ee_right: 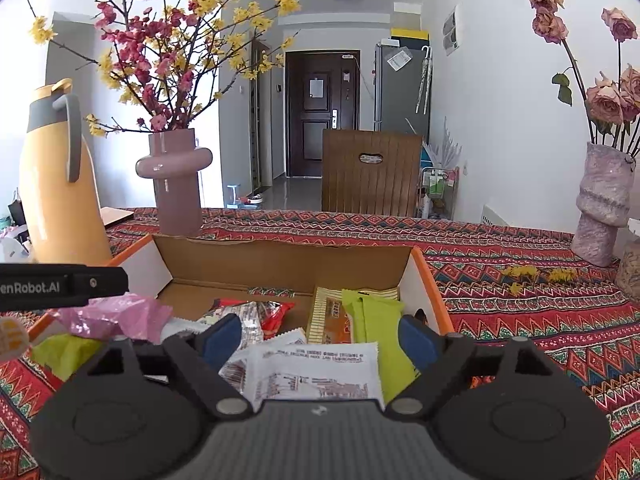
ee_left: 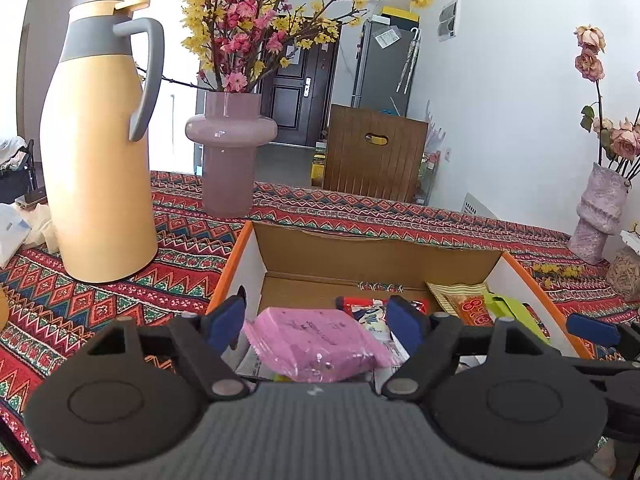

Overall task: Organize snacks
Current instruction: 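Open both tools to drop the packets into the box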

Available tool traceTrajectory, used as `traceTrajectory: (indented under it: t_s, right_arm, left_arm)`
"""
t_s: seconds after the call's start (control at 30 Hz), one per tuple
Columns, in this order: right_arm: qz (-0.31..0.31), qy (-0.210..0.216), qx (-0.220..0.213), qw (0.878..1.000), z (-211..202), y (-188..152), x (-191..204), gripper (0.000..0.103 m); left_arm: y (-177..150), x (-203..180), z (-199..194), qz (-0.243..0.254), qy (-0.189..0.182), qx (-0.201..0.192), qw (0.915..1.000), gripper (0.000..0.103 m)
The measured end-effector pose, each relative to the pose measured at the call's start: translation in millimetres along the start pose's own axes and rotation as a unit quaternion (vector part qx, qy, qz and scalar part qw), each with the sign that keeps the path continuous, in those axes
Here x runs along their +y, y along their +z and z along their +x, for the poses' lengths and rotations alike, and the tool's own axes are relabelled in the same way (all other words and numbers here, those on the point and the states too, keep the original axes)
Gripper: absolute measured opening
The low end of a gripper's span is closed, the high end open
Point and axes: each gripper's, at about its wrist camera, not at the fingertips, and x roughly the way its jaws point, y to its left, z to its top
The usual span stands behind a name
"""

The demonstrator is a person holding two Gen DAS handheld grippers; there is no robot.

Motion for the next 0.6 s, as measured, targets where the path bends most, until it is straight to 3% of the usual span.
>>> traceTrajectory:
  t_s: [0.2,0.6]
  right_arm:
    - [0.003,-0.007,-0.009,1.0,-8.7,3.2,-3.1,0.103]
    - [-0.006,-0.014,-0.048,0.999,-58.1,4.9,1.5,0.103]
  left_arm:
    - [3.9,3.1,-17.6,-0.009,0.01,-0.022,0.9997,0.103]
    - [5.3,8.8,-58.1,-0.009,-0.006,-0.043,0.999,0.103]
